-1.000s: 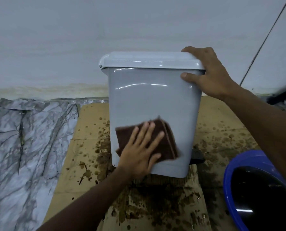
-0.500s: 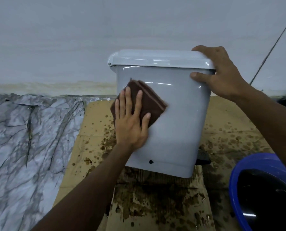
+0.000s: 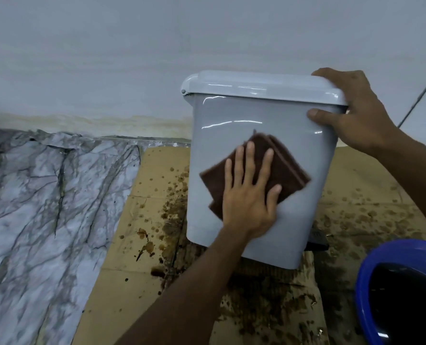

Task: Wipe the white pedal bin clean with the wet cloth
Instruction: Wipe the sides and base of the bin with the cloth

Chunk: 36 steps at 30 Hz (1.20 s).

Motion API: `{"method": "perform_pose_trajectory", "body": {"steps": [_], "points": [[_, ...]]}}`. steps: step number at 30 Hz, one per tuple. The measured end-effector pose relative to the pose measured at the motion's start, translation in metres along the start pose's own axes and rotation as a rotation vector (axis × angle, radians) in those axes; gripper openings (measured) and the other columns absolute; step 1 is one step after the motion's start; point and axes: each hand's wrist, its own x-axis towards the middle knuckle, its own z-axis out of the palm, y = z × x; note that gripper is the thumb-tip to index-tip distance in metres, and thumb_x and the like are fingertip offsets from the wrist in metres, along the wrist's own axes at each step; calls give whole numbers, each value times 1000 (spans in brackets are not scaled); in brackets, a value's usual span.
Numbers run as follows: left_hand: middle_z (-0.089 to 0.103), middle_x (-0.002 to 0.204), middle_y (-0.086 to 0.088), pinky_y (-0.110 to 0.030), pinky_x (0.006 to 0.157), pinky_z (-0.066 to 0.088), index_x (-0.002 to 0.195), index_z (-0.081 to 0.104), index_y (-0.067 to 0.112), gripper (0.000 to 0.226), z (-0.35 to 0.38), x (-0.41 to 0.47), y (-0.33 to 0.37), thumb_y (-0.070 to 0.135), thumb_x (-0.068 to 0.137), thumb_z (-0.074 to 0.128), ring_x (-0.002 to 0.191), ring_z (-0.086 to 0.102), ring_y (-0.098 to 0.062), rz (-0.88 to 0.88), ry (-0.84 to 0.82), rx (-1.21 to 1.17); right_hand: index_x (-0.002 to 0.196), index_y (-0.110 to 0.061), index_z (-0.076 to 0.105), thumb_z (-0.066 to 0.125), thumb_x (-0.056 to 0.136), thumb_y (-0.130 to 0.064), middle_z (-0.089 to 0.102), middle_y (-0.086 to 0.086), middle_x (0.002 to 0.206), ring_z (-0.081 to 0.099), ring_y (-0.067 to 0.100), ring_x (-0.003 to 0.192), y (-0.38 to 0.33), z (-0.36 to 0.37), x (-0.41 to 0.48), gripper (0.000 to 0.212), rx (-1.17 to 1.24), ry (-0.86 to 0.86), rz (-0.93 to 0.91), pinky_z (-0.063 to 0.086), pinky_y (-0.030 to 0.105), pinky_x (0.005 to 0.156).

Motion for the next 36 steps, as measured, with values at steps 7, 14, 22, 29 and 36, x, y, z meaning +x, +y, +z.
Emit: {"method": "perform_pose_trajectory", "body": {"steps": [7,14,22,29,36], "points": [[3,170,-18,-57,125,12,162,17,11,68,18,-50,-13,44,105,31,158,0,-33,-568,158,-21,138,-37,49,73,88,-22,41,3,136,43,6,114,1,2,1,58,2,9,-1,29,-3,83],[-5,171,-12,-47,126,7,164,12,21,65,43,-134,34,45,106,31,157,-1,-34,147,-203,118,139,-36,49,73,87,-21,42,3,135,43,5,115,3,2,-1,59,17,17,-8,29,-8,81],[8,169,-13,-49,127,1,161,23,20,66,-2,-13,-34,46,103,42,158,3,-31,198,-45,68,140,-32,49,74,86,-18,42,7,135,41,7,119,4,2,2,61,24,4,-23,25,-8,86],[5,169,-21,-54,126,3,162,17,11,70,-3,27,-6,44,104,38,157,0,-36,-55,45,85,140,-31,49,73,85,-19,41,4,132,43,12,126,8,4,3,62,37,11,-14,28,-1,94],[7,171,-10,-49,126,10,163,18,22,66,21,-90,-8,46,106,40,158,4,-30,539,-249,183,141,-33,48,73,86,-21,41,3,133,42,8,123,9,1,0,61,63,-10,-5,29,0,95]]}}
